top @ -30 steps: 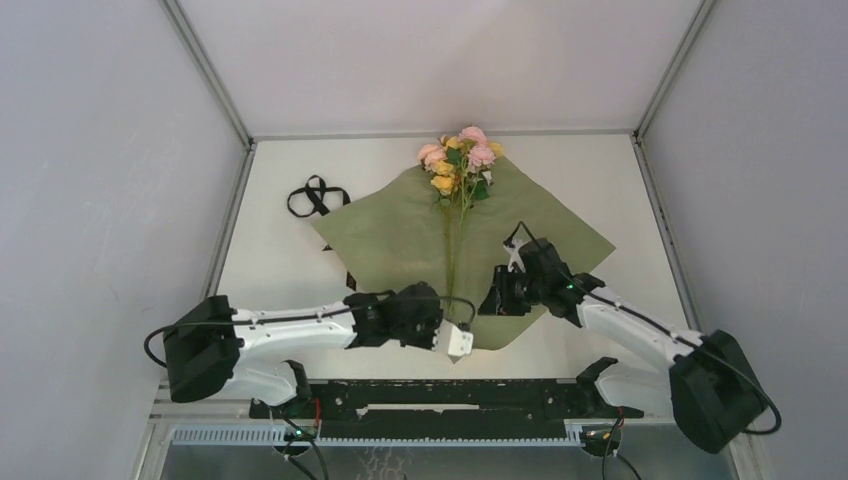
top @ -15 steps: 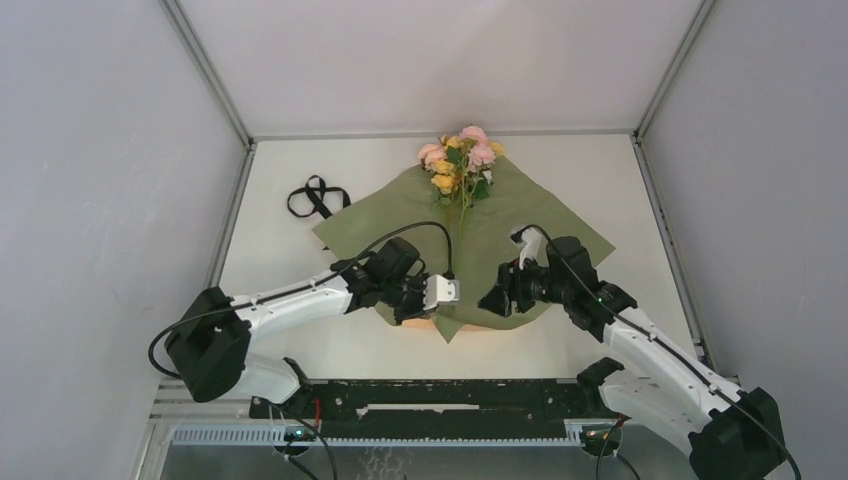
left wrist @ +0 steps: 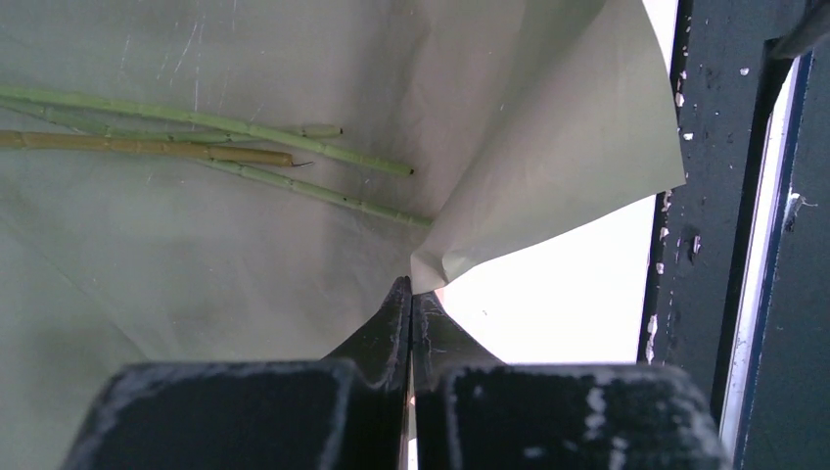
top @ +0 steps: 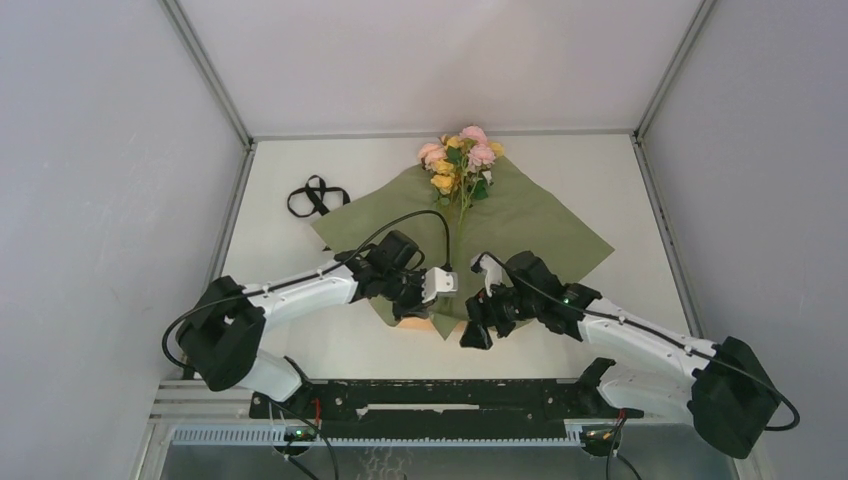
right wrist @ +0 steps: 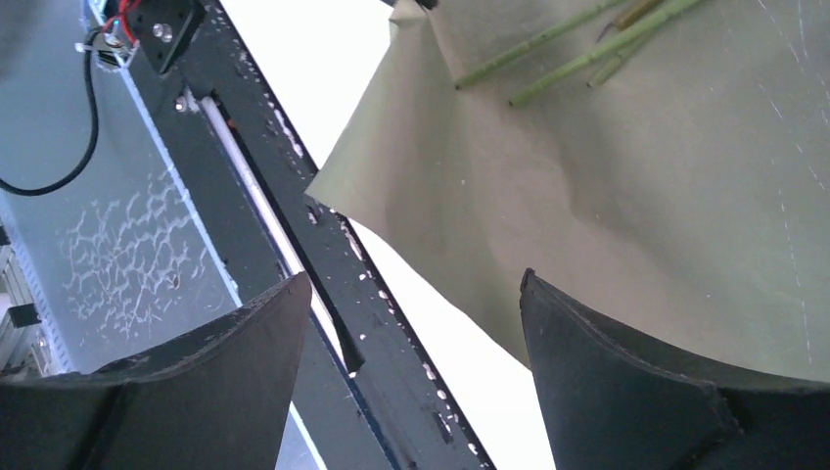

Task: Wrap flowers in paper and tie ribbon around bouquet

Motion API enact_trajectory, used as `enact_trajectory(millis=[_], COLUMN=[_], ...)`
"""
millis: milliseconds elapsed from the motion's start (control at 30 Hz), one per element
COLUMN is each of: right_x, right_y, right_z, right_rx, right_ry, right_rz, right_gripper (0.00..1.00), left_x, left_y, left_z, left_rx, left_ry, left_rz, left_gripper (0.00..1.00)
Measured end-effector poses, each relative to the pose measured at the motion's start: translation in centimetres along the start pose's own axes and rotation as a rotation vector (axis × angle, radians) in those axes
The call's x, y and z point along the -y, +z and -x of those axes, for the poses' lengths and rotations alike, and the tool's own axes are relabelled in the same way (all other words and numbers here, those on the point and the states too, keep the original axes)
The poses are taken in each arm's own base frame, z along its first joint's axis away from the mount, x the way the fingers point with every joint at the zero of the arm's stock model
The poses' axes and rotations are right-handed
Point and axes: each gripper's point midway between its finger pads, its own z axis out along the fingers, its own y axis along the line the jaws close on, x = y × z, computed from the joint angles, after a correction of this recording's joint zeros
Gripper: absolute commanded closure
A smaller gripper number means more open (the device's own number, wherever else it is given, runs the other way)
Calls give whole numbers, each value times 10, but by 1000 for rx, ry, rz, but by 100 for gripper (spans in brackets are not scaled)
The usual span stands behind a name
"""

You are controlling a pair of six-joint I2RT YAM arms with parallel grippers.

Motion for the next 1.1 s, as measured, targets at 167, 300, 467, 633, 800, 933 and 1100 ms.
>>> enact_trajectory(millis=[167, 300, 467, 633, 800, 933, 1100], right_x=[11, 22, 30, 41, 51, 58, 63], right_y=[10, 22, 26, 23, 23, 23, 22], right_z=[-5, -10, -7, 4, 11, 13, 14], right_rx=[-28, -55, -28, 36, 57, 60, 65], right_ry=[15, 49, 111, 206, 279, 337, 381], right_rz=[-36, -74, -78, -59, -41, -34, -29], right_gripper=[22, 73, 100, 100, 100, 100, 94], left_x=[-1, -3, -8, -19, -16, -11, -8], left_y=[-1, -2, -6, -18, -20, -11, 3], left_z=[-1, -2, -4, -1, -5, -10, -16], left_rx=[-1, -1, 5, 14, 6, -11, -42], left_ry=[-9, -17, -36, -79, -116, -162, -233], left_rz=[-3, -1, 0, 13, -12, -48, -64], left_gripper=[100, 99, 40, 25, 26, 32, 75])
